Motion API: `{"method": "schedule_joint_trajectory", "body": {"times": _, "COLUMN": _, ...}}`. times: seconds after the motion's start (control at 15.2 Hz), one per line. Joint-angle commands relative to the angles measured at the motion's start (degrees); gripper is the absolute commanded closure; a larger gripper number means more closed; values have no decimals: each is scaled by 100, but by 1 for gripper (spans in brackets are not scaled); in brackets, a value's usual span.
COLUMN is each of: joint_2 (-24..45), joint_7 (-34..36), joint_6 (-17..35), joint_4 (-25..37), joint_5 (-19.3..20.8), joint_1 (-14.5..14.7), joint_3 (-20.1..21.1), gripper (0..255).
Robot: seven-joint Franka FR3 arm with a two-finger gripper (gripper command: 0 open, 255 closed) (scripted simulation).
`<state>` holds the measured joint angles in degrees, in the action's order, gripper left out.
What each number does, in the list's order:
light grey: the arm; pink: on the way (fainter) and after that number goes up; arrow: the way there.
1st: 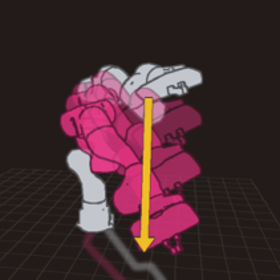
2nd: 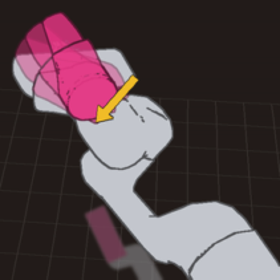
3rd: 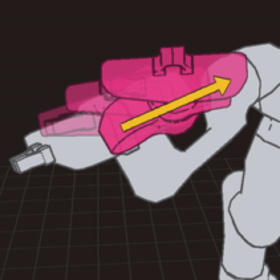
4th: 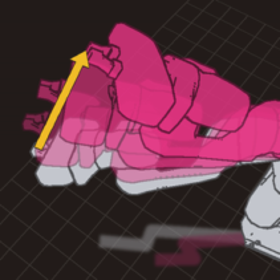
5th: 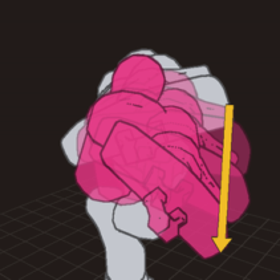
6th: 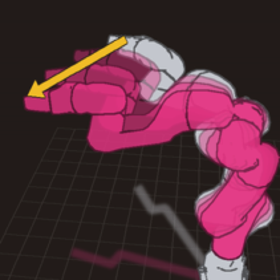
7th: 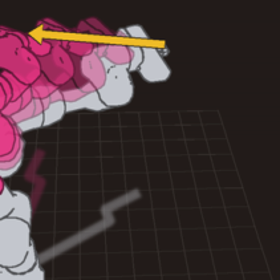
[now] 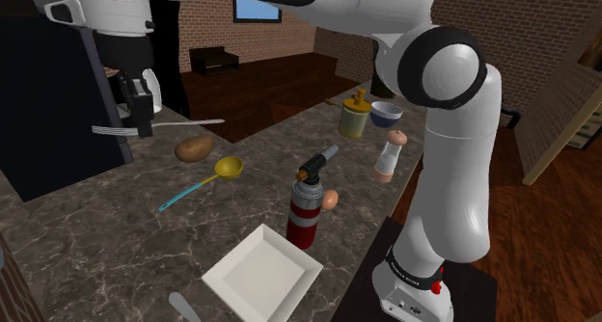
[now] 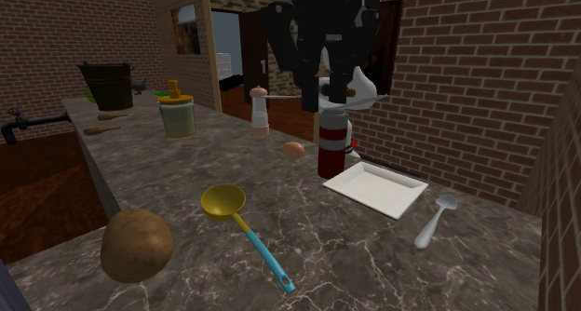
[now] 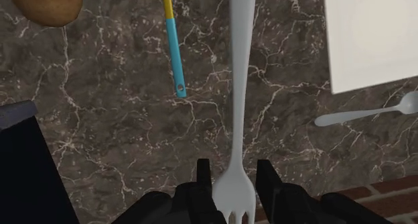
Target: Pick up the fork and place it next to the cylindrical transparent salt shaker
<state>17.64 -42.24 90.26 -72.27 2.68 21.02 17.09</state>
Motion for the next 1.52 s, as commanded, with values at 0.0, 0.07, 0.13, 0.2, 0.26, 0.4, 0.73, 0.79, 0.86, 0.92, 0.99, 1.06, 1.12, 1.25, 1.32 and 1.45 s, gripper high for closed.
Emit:
{"method": "schedule_joint_trajectory", "body": {"times": 0.0, "joint_2": -529, "joint_7": -230, "joint_6": 202, "joint_4": -719, "joint_5": -165, "joint_1": -234, "joint_3": -44, "gripper": 255}}
{"method": "schedule_joint_trajectory", "body": {"times": 0.07, "joint_2": -756, "joint_7": -346, "joint_6": 277, "joint_4": -1016, "joint_5": -236, "joint_1": -329, "joint_3": -77, "gripper": 255}}
{"method": "schedule_joint_trajectory", "body": {"times": 0.13, "joint_2": -974, "joint_7": -466, "joint_6": 343, "joint_4": -1295, "joint_5": -304, "joint_1": -414, "joint_3": -117, "gripper": 255}}
{"method": "schedule_joint_trajectory", "body": {"times": 0.2, "joint_2": -1183, "joint_7": -587, "joint_6": 399, "joint_4": -1556, "joint_5": -367, "joint_1": -495, "joint_3": -161, "gripper": 255}}
{"method": "schedule_joint_trajectory", "body": {"times": 0.26, "joint_2": -1385, "joint_7": -711, "joint_6": 447, "joint_4": -1804, "joint_5": -426, "joint_1": -568, "joint_3": -211, "gripper": 255}}
{"method": "schedule_joint_trajectory", "body": {"times": 0.4, "joint_2": -1768, "joint_7": -962, "joint_6": 521, "joint_4": -2259, "joint_5": -528, "joint_1": -699, "joint_3": -324, "gripper": 255}}
{"method": "schedule_joint_trajectory", "body": {"times": 0.73, "joint_2": -2621, "joint_7": -1596, "joint_6": 609, "joint_4": -3214, "joint_5": -690, "joint_1": -969, "joint_3": -655, "gripper": 255}}
{"method": "schedule_joint_trajectory", "body": {"times": 0.79, "joint_2": -2775, "joint_7": -1723, "joint_6": 613, "joint_4": -3379, "joint_5": -706, "joint_1": -1017, "joint_3": -728, "gripper": 255}}
{"method": "schedule_joint_trajectory", "body": {"times": 0.86, "joint_2": -2925, "joint_7": -1849, "joint_6": 614, "joint_4": -3535, "joint_5": -717, "joint_1": -1062, "joint_3": -805, "gripper": 255}}
{"method": "schedule_joint_trajectory", "body": {"times": 0.92, "joint_2": -3069, "joint_7": -1976, "joint_6": 612, "joint_4": -3684, "joint_5": -722, "joint_1": -1106, "joint_3": -883, "gripper": 255}}
{"method": "schedule_joint_trajectory", "body": {"times": 0.99, "joint_2": -3209, "joint_7": -2102, "joint_6": 606, "joint_4": -3826, "joint_5": -722, "joint_1": -1150, "joint_3": -963, "gripper": 255}}
{"method": "schedule_joint_trajectory", "body": {"times": 1.06, "joint_2": -3343, "joint_7": -2227, "joint_6": 598, "joint_4": -3960, "joint_5": -717, "joint_1": -1193, "joint_3": -1045, "gripper": 255}}
{"method": "schedule_joint_trajectory", "body": {"times": 1.12, "joint_2": -3473, "joint_7": -2353, "joint_6": 588, "joint_4": -4087, "joint_5": -707, "joint_1": -1237, "joint_3": -1128, "gripper": 255}}
{"method": "schedule_joint_trajectory", "body": {"times": 1.25, "joint_2": -3719, "joint_7": -2603, "joint_6": 561, "joint_4": -4321, "joint_5": -673, "joint_1": -1324, "joint_3": -1298, "gripper": 255}}
{"method": "schedule_joint_trajectory", "body": {"times": 1.32, "joint_2": -3834, "joint_7": -2728, "joint_6": 544, "joint_4": -4427, "joint_5": -650, "joint_1": -1368, "joint_3": -1386, "gripper": 255}}
{"method": "schedule_joint_trajectory", "body": {"times": 1.45, "joint_2": -4051, "joint_7": -2980, "joint_6": 508, "joint_4": -4621, "joint_5": -591, "joint_1": -1458, "joint_3": -1563, "gripper": 255}}
